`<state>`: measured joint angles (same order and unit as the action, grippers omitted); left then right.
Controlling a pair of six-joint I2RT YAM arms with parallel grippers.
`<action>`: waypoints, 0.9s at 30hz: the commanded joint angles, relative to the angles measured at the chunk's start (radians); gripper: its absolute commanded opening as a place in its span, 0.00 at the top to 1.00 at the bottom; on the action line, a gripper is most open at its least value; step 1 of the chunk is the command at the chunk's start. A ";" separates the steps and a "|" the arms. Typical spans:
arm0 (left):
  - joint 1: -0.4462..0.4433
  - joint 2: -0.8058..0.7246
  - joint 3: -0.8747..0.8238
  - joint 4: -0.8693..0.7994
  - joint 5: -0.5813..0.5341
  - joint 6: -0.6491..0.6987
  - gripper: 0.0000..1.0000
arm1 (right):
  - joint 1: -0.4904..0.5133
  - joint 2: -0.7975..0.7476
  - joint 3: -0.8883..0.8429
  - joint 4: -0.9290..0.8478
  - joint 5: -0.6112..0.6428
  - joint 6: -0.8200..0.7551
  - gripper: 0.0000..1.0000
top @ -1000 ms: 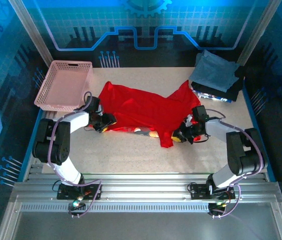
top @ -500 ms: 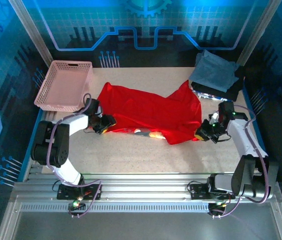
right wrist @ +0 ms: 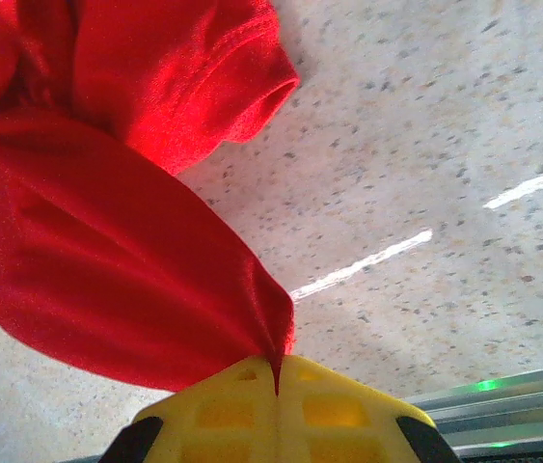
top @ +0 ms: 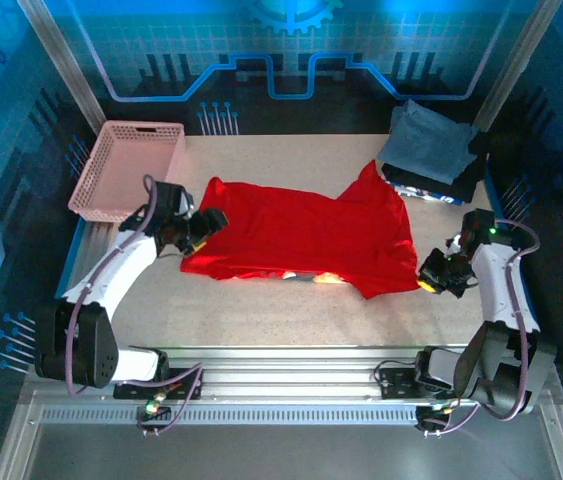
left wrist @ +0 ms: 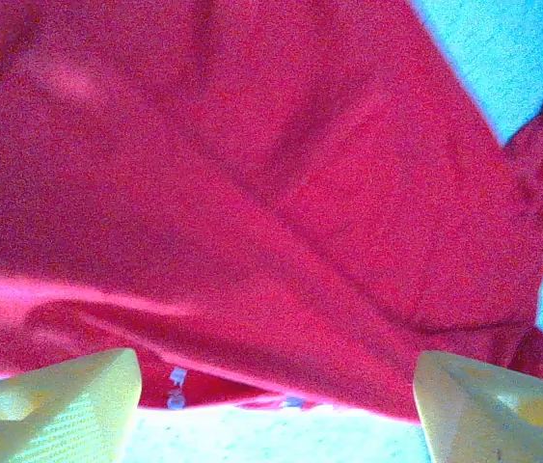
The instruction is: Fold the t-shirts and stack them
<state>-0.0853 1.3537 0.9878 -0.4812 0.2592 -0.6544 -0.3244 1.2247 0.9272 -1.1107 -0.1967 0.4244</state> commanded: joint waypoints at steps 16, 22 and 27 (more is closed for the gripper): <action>0.052 0.312 0.140 -0.176 -0.118 0.055 0.41 | -0.042 0.021 0.005 0.009 -0.022 -0.045 1.00; 0.059 0.376 0.126 -0.109 -0.140 -0.024 0.45 | -0.041 0.024 0.009 0.012 -0.039 -0.055 1.00; 0.059 0.413 0.141 -0.052 -0.131 -0.100 0.46 | -0.040 0.021 0.007 0.015 -0.049 -0.061 1.00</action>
<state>-0.0341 1.7481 1.1034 -0.5709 0.1413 -0.6937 -0.3500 1.2438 0.9279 -1.0962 -0.2192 0.3832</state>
